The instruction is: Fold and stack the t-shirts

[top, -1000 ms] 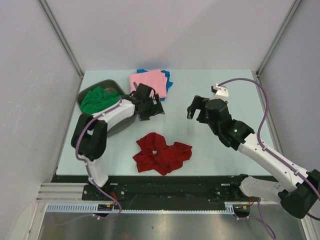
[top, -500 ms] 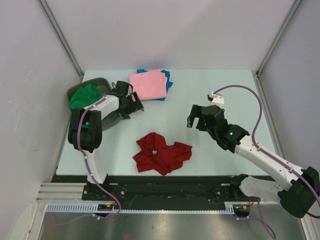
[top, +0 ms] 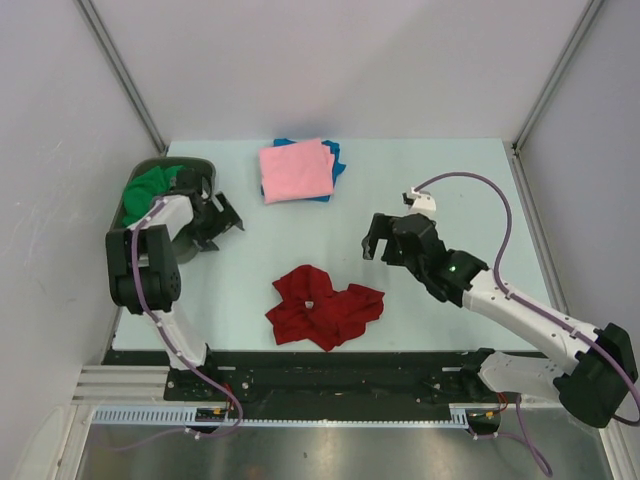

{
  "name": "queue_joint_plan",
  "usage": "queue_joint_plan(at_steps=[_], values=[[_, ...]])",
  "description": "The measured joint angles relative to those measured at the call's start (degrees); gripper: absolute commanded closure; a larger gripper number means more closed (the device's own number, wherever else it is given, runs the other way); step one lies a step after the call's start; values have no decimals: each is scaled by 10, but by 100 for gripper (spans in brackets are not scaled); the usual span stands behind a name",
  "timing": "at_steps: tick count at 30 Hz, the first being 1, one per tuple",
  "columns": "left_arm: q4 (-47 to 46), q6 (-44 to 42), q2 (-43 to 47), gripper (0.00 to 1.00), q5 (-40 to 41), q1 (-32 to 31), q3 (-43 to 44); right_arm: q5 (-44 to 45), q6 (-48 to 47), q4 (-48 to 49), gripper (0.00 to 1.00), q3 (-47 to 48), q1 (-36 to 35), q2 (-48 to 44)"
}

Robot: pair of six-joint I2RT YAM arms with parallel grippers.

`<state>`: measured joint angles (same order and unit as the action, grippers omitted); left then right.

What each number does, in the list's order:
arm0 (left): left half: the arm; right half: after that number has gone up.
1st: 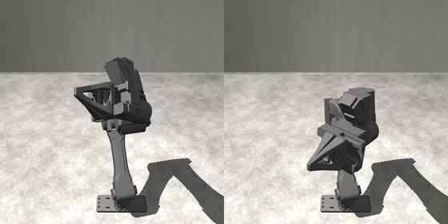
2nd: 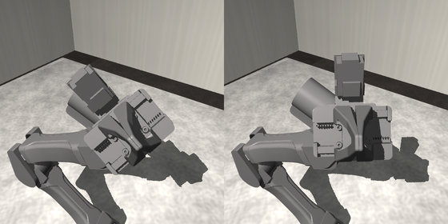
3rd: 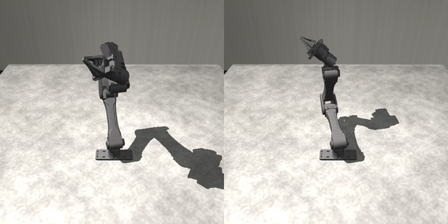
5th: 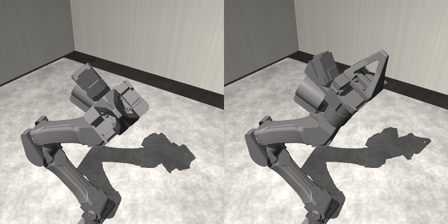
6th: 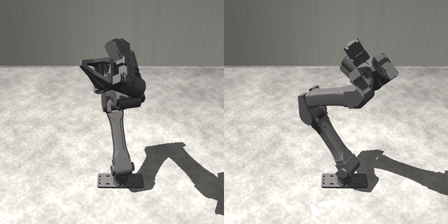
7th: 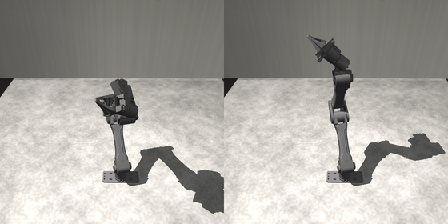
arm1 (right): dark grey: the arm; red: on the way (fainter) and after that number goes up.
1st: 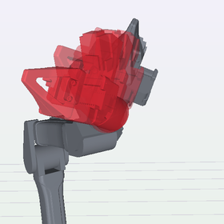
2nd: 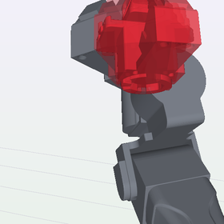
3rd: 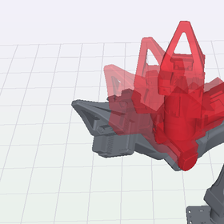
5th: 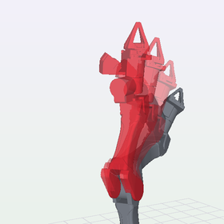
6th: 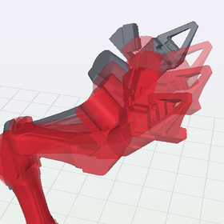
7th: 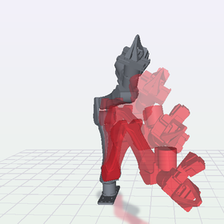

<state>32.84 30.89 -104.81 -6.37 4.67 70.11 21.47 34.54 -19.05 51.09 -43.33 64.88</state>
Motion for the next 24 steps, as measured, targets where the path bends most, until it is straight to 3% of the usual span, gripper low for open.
queue_joint_plan(at_steps=[6,11,17,24], values=[[22,-23,6,6,-25,31,48,5,6,6,0,0,-31,2],[17,-38,68,6,-26,16,17,5,0,9,0,0,-54,2],[8,-28,316,5,-33,-98,-125,-12,-45,-4,0,0,-94,-9],[14,18,540,7,-31,-253,-269,-64,-116,-53,0,30,-216,-1]])
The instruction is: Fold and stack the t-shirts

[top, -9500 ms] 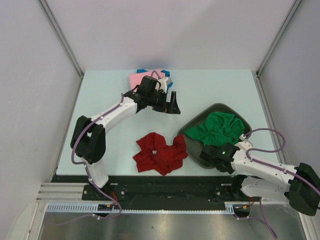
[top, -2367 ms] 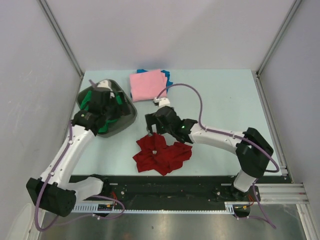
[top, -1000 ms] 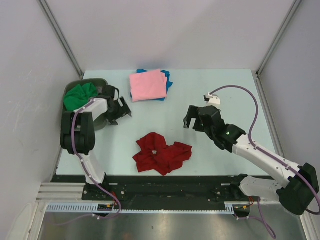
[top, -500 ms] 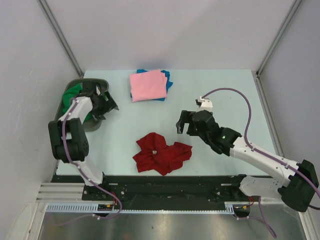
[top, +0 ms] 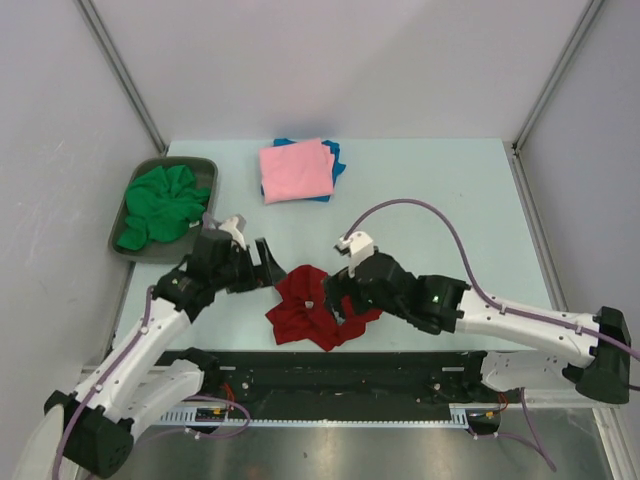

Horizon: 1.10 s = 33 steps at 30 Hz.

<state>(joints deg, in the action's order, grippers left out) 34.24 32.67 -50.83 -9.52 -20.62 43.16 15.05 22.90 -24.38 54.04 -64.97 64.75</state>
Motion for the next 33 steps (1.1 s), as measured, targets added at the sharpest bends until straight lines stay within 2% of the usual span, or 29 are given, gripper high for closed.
queue_joint_plan(at_steps=[5,10,16,21,23,24,26,27,33], values=[[25,48,70,7,22,-83,-93,26,-66,-53,0,106,-97,68],[43,75,108,8,34,-93,-117,82,-125,-96,0,237,-175,174],[57,81,119,8,53,-94,-113,111,-141,-150,2,248,-188,266],[69,85,131,8,65,-95,-106,125,-151,-174,5,228,-189,296],[71,87,136,8,68,-95,-106,134,-156,-175,15,223,-189,306],[72,89,138,8,69,-95,-105,137,-158,-174,39,220,-188,310],[73,90,139,8,72,-95,-104,140,-165,-166,72,206,-177,317],[74,91,141,7,75,-95,-104,141,-165,-161,100,196,-168,318],[88,94,154,7,85,-95,-97,173,-152,-147,100,154,-99,318]])
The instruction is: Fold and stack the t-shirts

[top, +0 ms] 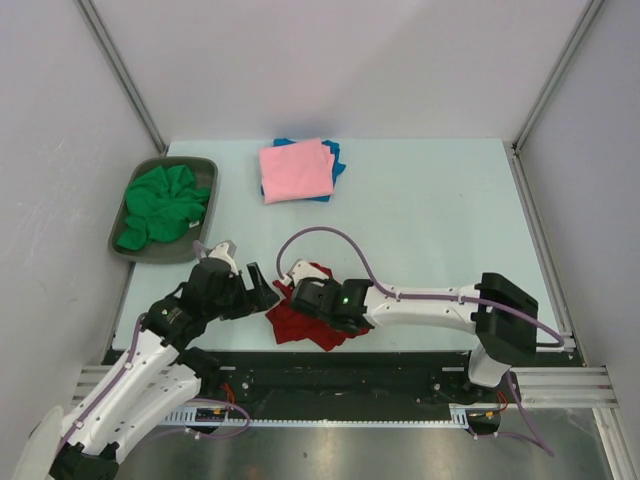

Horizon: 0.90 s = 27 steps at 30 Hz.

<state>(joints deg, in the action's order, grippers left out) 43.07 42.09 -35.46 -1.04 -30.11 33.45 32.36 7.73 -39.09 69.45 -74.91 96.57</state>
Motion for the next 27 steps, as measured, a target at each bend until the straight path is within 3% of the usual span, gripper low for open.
queue_joint_plan(at_steps=[4,8,14,15,16,17,18,22,27], values=[[1,-1,-10,7,5,0,16,41,1,12,100,-9,21,-39],[-2,-3,-44,7,7,0,52,75,2,46,100,7,64,-135],[-17,-5,-66,8,4,0,71,153,40,68,100,46,221,-287],[-18,-5,-66,7,4,0,71,167,58,52,88,50,270,-303],[-19,-5,-68,8,3,0,71,179,77,33,67,53,315,-314],[-20,-5,-70,7,3,0,71,190,101,13,40,54,353,-318],[-22,-5,-73,7,2,0,71,196,124,-12,1,51,391,-320],[-36,-5,-91,8,-3,0,71,202,198,-85,0,2,455,-313],[-51,-9,-122,8,-11,0,71,165,200,-93,0,-30,420,-315]])
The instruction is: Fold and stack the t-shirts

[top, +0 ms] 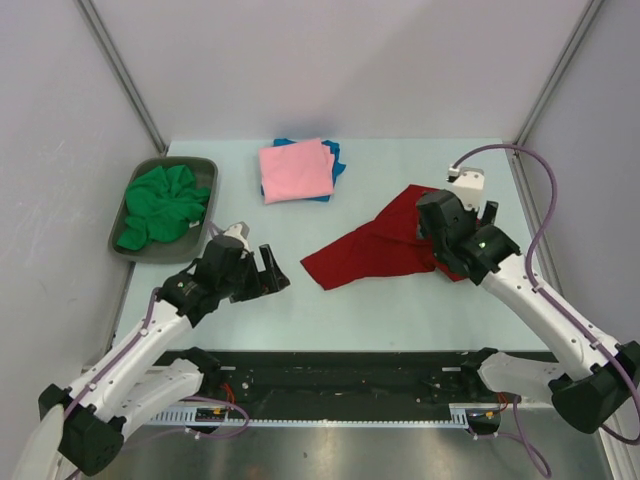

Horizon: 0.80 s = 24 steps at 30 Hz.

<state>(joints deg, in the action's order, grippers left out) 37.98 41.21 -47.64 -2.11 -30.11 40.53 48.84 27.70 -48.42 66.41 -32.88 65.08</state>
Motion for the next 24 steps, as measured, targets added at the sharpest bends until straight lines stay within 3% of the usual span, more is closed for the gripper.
queue_joint_plan(at_steps=[6,11,17,24], values=[[-20,-7,-40,10,-2,0,2,-96,-61,71,0,2,-45,21],[-40,-5,-108,10,0,0,18,-231,-95,145,0,2,-73,119],[-50,11,-80,10,28,8,16,-340,-129,238,1,23,-170,271],[-49,12,-44,9,32,51,7,-400,-134,294,2,75,-183,402]])
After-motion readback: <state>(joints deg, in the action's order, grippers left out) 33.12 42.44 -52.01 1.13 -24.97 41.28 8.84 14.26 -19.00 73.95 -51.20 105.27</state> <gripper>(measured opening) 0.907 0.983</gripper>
